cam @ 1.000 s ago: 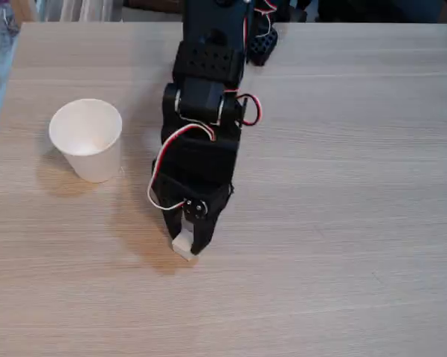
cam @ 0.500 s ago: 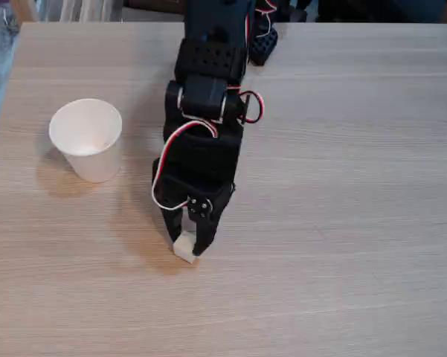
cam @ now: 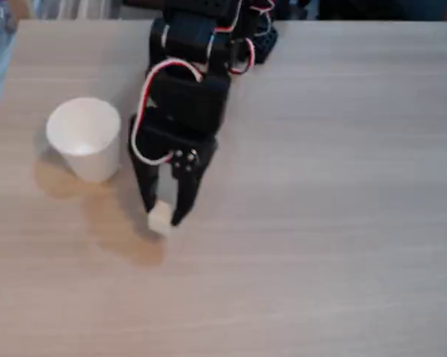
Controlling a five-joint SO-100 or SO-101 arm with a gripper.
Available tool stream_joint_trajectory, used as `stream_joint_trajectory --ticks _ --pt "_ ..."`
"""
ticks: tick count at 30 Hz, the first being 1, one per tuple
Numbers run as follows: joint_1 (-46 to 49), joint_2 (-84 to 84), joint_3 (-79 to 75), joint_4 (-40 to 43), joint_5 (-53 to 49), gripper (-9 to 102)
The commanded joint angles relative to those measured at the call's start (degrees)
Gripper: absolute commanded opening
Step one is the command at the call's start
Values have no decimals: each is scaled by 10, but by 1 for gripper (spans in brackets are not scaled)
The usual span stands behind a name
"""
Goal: Grasp a block and put it in the bin.
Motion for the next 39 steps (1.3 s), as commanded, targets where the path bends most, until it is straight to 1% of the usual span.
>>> stream_joint_trajectory --ticks 1,8,21,28,39 --pt "30 62 21 -4 -23 6" --pt "80 136 76 0 -71 6" --pt "143 256 174 9 -139 6" --pt "182 286 213 -5 -175 6" --pt "237 286 242 -38 -213 5"
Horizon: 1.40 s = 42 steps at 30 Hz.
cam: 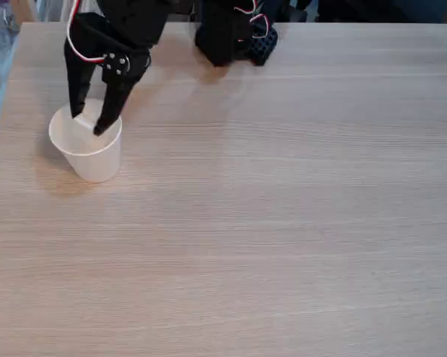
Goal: Grasp a block and put it in the bin.
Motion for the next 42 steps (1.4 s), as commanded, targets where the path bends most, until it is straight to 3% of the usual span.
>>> stream_joint_trajectory --ticks 1,18,31,39,42 --pt "18 21 3 -10 -11 5" --pt "41 53 48 -10 -37 6" --pt "30 64 69 -9 -32 24" --pt "21 64 69 -11 -33 23" --pt "18 65 68 -11 -37 16"
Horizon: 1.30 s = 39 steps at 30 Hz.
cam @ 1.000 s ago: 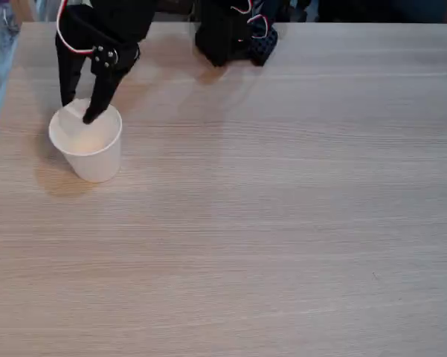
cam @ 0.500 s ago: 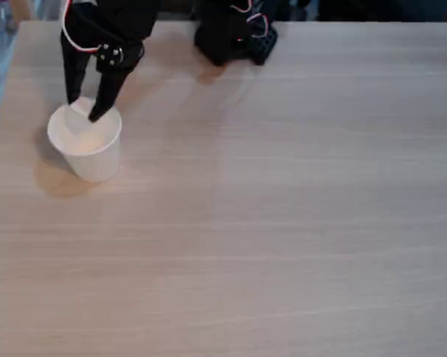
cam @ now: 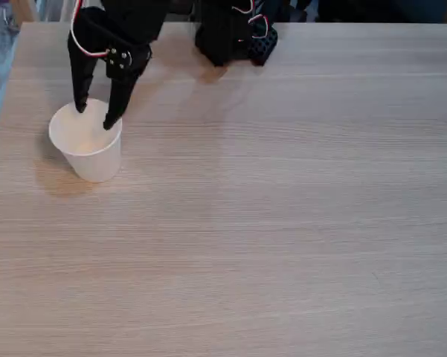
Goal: Grasp a block and put it in the bin.
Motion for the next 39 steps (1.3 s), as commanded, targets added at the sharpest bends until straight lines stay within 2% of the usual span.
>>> stream_joint_trajectory --ticks 1,6,17,39 --pt "-4 19 -4 -7 1 13" --pt "-29 33 -2 -14 -1 0" --pt "-96 106 55 -18 4 0" --pt "-333 403 373 -3 20 0"
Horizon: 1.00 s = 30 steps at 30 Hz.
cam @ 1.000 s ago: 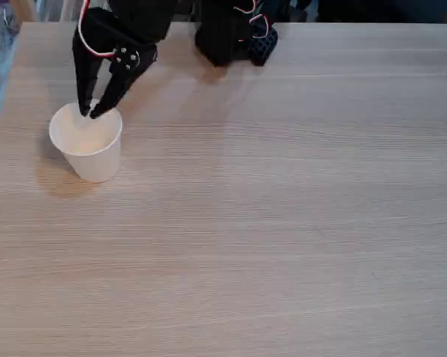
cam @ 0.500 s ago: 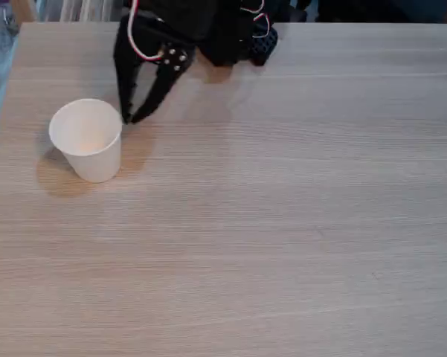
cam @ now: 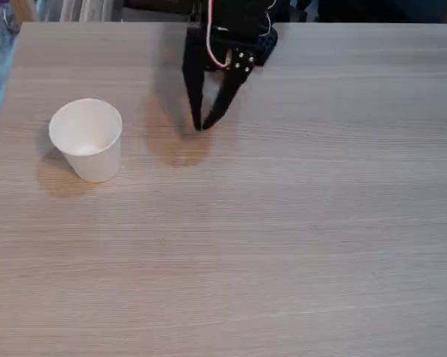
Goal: Grasp a block and put it in the bin.
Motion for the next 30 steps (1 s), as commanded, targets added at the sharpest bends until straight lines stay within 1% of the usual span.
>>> stream_joint_trajectory --ticks 1,6,10,19,21,27,30 --pt "-37 51 38 8 6 0" --pt "-93 108 89 38 21 0" --pt "-127 150 135 39 31 0" --pt "-159 255 248 28 17 0" --pt "-172 263 249 42 24 0" --pt "-216 282 249 47 69 0" --pt "-229 291 249 60 71 0"
